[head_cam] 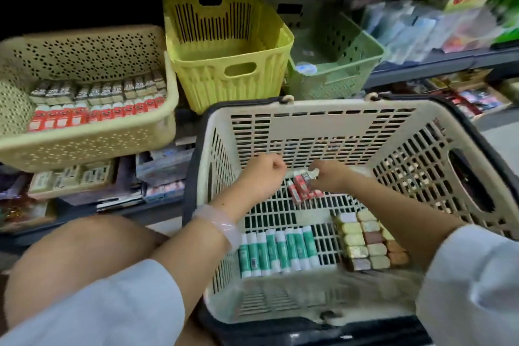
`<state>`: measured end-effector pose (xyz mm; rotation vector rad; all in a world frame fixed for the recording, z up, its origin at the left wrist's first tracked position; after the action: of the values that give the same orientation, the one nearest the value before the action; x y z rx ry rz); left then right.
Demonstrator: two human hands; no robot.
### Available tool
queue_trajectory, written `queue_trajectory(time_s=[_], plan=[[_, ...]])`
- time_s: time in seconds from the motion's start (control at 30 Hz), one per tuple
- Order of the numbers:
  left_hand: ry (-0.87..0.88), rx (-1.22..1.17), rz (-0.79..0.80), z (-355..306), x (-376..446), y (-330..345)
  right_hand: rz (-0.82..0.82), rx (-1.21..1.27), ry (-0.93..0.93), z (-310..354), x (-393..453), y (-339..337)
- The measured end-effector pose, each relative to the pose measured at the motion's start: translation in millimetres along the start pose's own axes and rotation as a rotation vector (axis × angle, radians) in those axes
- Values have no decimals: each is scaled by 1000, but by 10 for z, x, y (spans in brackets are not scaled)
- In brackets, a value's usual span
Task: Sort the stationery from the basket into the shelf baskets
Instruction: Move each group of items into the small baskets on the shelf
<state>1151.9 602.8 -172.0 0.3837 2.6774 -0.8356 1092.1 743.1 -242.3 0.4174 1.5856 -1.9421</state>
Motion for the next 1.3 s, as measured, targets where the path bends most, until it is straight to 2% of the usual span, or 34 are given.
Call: queue_trajectory(time_s=[0.1,0.23,0.43,0.5,0.57,0.63,0.7,0.77,0.83,0.93,1.03,1.13,1.2,1.3], plan=[[-57,70,-70,97,46,-37,6,-85,56,29,245,313],[-110,64,-133,175,58,-124,-126,-149,198,35,416,531],[-96,22,-127,117,41,-138,-193,-389,141,0,404,651],[-97,-23,-128,124,36,-147,-130,-204,158,-30,366,635],[-118,-92,-134,141,19,-154,-48,213,164,7,253,564],[-149,-238,-155,155,-11,-165,-55,492,105,144,112,342],[-196,-469,-129,161,-62,-116,-130,551,-21,392,-123,-18],[-202,-819,0,59,-124,15,-234,503,-190,725,-447,-373],[-100,-1179,111,-142,-198,35,-297,399,-318,1061,-773,-603],[65,-1486,72,-300,-316,-244,-366,150,-446,1491,-1114,-782],[188,-1498,-26,-266,-484,-687,-479,222,-554,1804,-1360,-1024],[209,-1379,-177,-86,-724,-1141,-593,244,-617,2173,-1512,-1203],[215,-1325,-256,51,-871,-1408,-560,265,-643,2469,-1485,-1255],[211,-1309,-346,264,-1069,-1759,-421,329,-663,2898,-1311,-1236]])
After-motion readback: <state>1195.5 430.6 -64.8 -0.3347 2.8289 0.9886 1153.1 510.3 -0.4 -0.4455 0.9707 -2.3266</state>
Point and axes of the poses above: each hand's wrist, its own x-axis towards the middle knuckle, its own y-axis out of the palm, z = x × y, the point moved 8 cm from there along x, towards the middle knuckle, and after that the axes turned 5 degrees about z, right-handed, at the moved point
